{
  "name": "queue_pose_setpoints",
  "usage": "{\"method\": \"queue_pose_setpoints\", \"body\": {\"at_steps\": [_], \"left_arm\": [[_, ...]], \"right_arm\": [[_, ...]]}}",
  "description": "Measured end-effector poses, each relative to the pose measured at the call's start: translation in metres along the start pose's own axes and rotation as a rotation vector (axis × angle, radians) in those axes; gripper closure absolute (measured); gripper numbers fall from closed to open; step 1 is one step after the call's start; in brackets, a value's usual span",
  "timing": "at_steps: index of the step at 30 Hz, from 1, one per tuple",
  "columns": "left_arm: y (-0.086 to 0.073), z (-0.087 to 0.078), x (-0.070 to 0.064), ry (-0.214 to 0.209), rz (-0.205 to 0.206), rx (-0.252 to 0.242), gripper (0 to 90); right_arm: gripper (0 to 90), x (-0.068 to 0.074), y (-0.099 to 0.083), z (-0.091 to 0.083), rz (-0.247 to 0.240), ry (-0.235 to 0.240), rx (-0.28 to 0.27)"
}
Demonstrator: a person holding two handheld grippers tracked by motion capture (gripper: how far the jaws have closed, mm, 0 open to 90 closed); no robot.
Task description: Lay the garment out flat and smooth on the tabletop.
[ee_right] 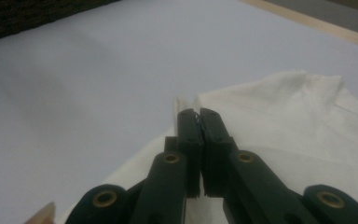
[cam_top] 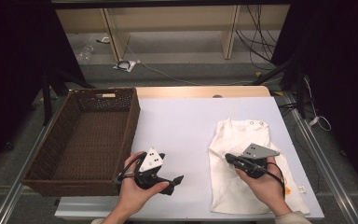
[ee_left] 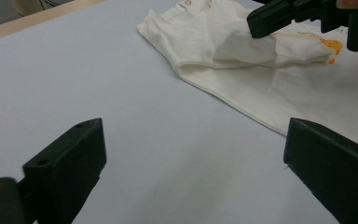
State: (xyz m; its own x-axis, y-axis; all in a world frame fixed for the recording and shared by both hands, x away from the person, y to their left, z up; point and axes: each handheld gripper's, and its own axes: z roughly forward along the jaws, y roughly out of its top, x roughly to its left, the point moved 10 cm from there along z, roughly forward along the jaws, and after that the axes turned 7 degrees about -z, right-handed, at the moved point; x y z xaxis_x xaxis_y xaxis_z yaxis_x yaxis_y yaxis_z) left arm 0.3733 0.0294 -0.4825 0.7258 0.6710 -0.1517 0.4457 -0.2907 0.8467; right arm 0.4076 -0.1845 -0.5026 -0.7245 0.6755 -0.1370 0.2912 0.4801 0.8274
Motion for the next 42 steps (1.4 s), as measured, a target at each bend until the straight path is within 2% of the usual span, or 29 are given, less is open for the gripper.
{"method": "queue_pose_setpoints", "body": {"at_steps": [4, 5, 10, 12, 14, 15, 19, 21, 23, 24, 25, 31, 42], "left_arm": [[0.002, -0.003, 0.007, 0.015, -0.012, -0.007, 6.4], [0.002, -0.004, 0.008, 0.016, -0.013, -0.008, 6.4], [0.002, -0.005, 0.01, 0.02, -0.019, -0.006, 6.4], [0.002, -0.005, 0.011, 0.024, -0.021, -0.006, 6.4], [0.002, -0.006, 0.013, 0.026, -0.024, -0.006, 6.4], [0.001, -0.006, 0.013, 0.029, -0.026, -0.006, 6.4], [0.002, -0.007, 0.016, 0.035, -0.03, -0.009, 6.3], [0.001, -0.007, 0.018, 0.038, -0.035, -0.009, 6.3], [0.001, -0.007, 0.018, 0.038, -0.035, -0.006, 6.3], [0.0, -0.007, 0.019, 0.039, -0.034, -0.003, 6.3], [0.0, -0.007, 0.019, 0.039, -0.034, -0.003, 6.3], [-0.001, -0.006, 0.019, 0.035, -0.039, 0.0, 6.6], [0.0, -0.006, 0.02, 0.032, -0.044, -0.001, 7.3]], "right_arm": [[88.6, -0.017, 0.005, -0.012, 0.019, -0.047, -0.034], [88.6, -0.017, 0.005, -0.012, 0.019, -0.047, -0.034], [88.6, -0.037, 0.01, -0.026, 0.042, -0.096, -0.063], [88.6, -0.04, 0.011, -0.029, 0.046, -0.104, -0.068], [88.6, -0.053, 0.013, -0.038, 0.056, -0.14, -0.082], [88.6, -0.053, 0.013, -0.038, 0.056, -0.14, -0.082], [88.6, -0.08, 0.016, -0.061, 0.061, -0.227, -0.1], [88.6, -0.085, 0.016, -0.067, 0.067, -0.242, -0.104], [88.6, -0.097, 0.014, -0.076, 0.078, -0.277, -0.111], [88.6, -0.107, 0.011, -0.083, 0.084, -0.315, -0.108], [88.6, -0.107, 0.011, -0.083, 0.084, -0.315, -0.108], [88.5, -0.131, -0.001, -0.101, 0.133, -0.38, -0.117], [88.5, -0.149, -0.012, -0.115, 0.158, -0.444, -0.108]]}}
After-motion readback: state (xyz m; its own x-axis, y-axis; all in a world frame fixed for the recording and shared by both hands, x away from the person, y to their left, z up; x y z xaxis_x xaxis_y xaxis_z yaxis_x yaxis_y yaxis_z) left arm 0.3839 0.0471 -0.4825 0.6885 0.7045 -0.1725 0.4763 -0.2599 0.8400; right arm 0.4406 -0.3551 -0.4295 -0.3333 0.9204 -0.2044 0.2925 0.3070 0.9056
